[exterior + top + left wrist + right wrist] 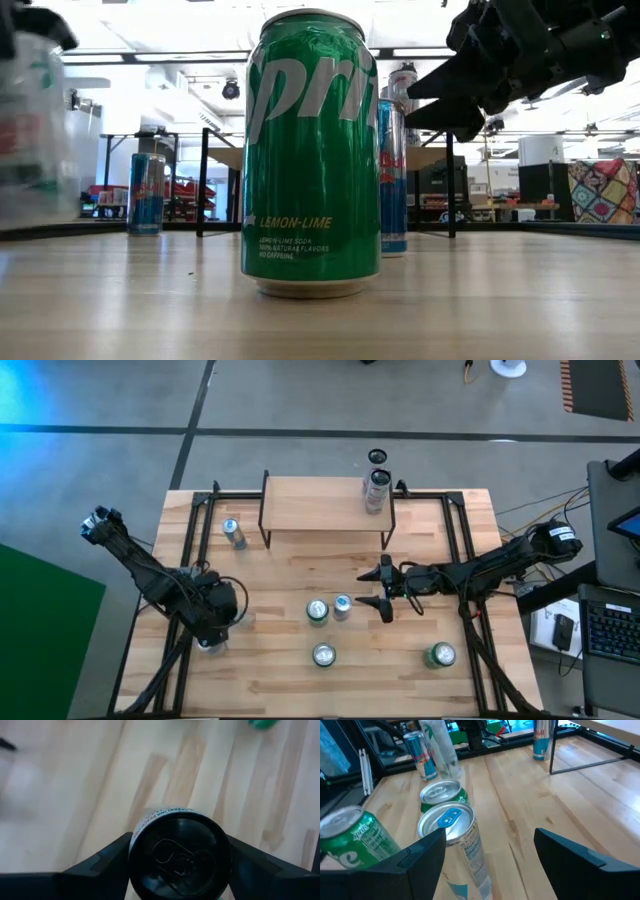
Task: Place canned beverage on shelf
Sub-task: Put the white-pink soda can on the shelf aligned with the other white-pink soda can
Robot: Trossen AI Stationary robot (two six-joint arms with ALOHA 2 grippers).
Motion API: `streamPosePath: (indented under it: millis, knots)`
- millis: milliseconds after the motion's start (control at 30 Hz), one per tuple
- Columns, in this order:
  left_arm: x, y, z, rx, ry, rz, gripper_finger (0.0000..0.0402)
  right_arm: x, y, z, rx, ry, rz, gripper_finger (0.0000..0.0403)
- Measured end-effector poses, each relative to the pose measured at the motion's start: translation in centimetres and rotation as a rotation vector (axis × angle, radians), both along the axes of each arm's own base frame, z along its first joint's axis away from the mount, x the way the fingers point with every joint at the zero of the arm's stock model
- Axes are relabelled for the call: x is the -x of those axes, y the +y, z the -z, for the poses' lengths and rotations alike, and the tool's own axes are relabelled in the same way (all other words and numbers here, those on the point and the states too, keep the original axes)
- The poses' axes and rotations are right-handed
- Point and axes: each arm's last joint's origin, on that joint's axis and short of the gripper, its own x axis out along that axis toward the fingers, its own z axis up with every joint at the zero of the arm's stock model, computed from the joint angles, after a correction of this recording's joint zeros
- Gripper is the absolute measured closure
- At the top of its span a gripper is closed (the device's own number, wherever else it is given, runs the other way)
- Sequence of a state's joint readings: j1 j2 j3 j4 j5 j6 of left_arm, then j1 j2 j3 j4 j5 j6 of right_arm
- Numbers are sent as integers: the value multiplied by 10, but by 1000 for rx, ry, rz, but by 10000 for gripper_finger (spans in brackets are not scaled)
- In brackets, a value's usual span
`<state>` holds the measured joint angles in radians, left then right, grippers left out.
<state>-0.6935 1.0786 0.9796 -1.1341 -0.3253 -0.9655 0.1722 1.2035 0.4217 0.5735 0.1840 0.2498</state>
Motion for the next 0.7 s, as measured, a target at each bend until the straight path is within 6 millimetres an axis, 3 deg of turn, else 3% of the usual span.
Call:
streamPosePath:
  millis: [200,467,700]
  knots:
    - [-30,13,-23,-74,-28,55,154,-6,1,-7,71,-22,-21,113]
    - [-88,38,-56,-170,-31,195,154,-24,4,-44,184,-133,-44,113]
    - [-128,45,-80,-255,-61,320,154,-37,3,-69,193,-45,-40,113]
